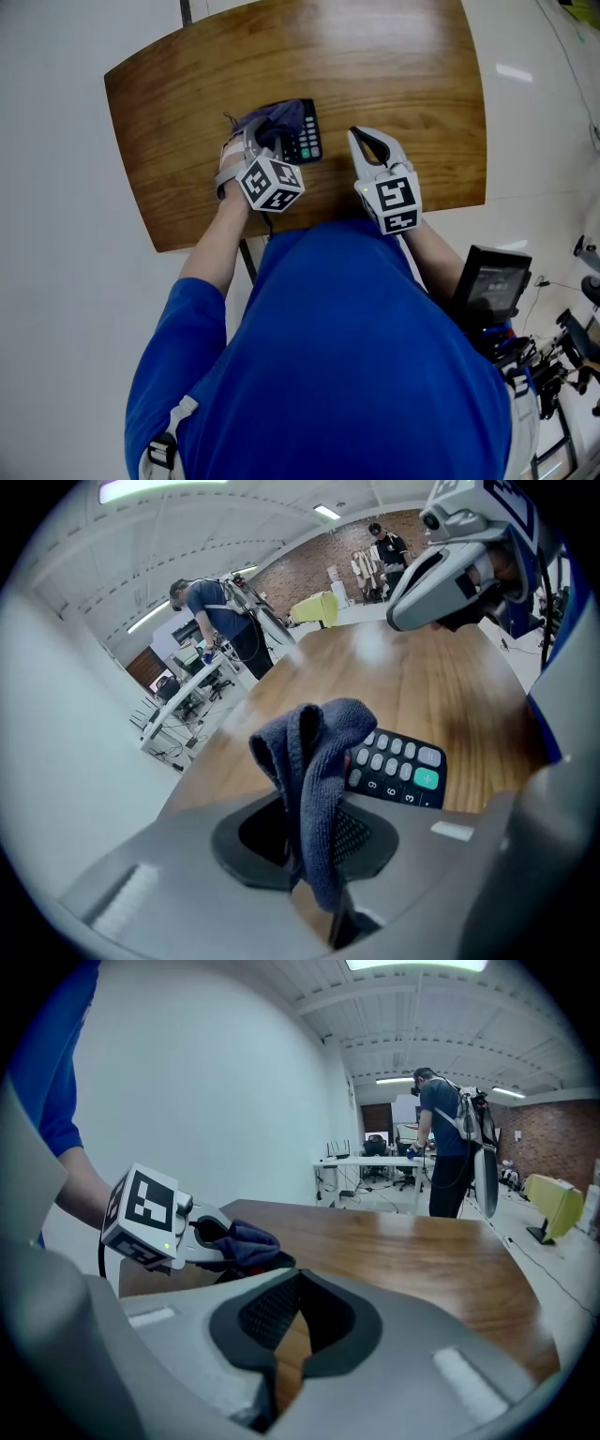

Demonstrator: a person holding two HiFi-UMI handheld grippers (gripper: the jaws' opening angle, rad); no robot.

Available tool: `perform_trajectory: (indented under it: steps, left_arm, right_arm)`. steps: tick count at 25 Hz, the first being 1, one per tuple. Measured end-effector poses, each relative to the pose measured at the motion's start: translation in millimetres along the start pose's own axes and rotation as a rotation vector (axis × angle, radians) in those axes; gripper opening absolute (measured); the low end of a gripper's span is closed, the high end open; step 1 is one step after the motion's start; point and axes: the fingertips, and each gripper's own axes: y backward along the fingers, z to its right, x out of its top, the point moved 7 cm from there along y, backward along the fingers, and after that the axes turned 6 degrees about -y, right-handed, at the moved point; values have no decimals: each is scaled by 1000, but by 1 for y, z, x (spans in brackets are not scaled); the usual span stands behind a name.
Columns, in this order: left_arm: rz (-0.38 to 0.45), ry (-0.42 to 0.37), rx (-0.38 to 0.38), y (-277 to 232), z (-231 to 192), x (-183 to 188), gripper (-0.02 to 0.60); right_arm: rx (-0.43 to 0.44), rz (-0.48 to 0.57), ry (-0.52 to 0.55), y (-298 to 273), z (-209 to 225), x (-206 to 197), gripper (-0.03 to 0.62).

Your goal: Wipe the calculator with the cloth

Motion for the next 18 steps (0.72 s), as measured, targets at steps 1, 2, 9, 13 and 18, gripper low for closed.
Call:
perform_trajectory:
  steps: [1, 2, 9, 13, 18]
  left_arm:
    - [-2, -4, -8, -1, 2, 0, 62]
    - [-3, -9, -17, -2, 5, 0, 63]
    - [-2, -71, -70, 3, 32, -3, 63]
    - [-4, -90, -94, 7, 46, -4, 62]
    - [-8, -127, -139, 15, 65, -7, 63]
  right_arm:
    - [2, 0, 1, 0, -1, 0, 2]
    - [4, 0, 2, 0, -1, 0, 2]
    - [6, -3, -3, 1, -1, -2, 2]
    - [11, -1, -5, 1, -3, -3, 2]
    - [15, 3, -10, 1, -4, -2, 2]
